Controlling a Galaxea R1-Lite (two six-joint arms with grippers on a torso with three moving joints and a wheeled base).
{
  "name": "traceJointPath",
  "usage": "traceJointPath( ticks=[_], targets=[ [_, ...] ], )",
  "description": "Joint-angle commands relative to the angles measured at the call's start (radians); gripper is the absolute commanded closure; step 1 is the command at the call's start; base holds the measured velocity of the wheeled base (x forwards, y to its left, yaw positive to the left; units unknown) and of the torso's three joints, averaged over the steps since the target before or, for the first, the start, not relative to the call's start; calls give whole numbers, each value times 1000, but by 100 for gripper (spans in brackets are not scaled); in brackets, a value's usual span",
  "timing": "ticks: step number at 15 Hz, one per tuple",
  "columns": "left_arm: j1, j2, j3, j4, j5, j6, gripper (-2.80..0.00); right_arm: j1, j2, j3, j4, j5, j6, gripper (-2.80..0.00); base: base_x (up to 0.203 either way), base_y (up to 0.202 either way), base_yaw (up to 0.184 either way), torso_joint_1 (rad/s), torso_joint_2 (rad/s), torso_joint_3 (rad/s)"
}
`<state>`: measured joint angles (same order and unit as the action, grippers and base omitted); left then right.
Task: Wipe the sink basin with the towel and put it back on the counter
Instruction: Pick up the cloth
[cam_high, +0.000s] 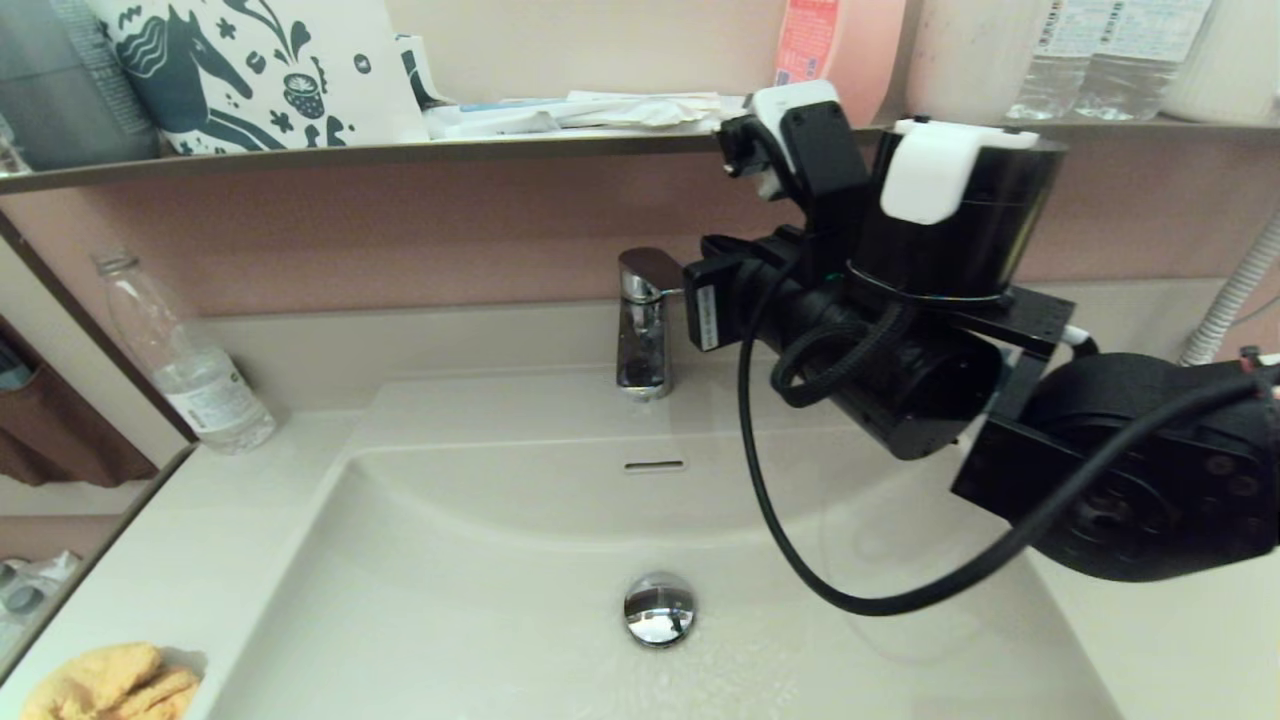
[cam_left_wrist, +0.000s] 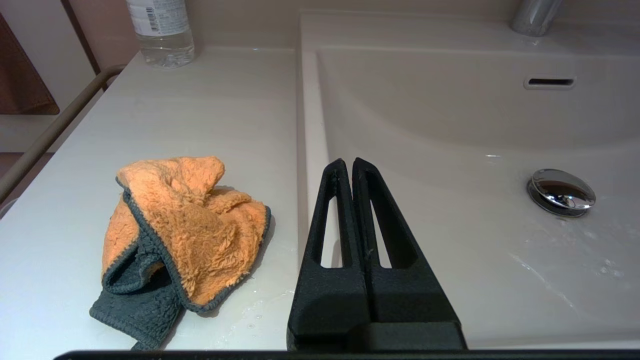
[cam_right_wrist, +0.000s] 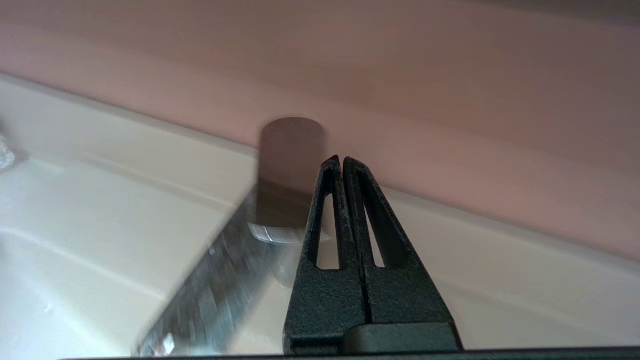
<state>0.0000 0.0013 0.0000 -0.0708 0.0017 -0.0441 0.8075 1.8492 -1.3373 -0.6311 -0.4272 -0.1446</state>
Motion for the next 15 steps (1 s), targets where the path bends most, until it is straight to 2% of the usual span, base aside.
traceJointPath(
  ticks=[1, 4, 6, 9, 12, 15],
  targets=[
    [0, 0, 0, -1, 0, 0, 0, -32, -121, 111, -6, -18, 8, 0, 0, 0, 0, 0, 0, 0],
    [0, 0, 0, -1, 0, 0, 0, -112, -339, 407, -9, -63, 21, 0, 0, 0, 0, 0, 0, 0],
    [0, 0, 0, -1, 0, 0, 0, -203, -499, 541, -9, -73, 39, 0, 0, 0, 0, 0, 0, 0],
    [0, 0, 0, 0, 0, 0, 0, -360, -747, 660, 18, -69, 152, 0, 0, 0, 0, 0, 0, 0],
    [0, 0, 0, -1, 0, 0, 0, -425, -1047, 727, 181, -79, 193, 0, 0, 0, 0, 0, 0, 0],
    [0, 0, 0, -1, 0, 0, 0, -592, -1319, 753, 414, -85, 230, 0, 0, 0, 0, 0, 0, 0]
  ],
)
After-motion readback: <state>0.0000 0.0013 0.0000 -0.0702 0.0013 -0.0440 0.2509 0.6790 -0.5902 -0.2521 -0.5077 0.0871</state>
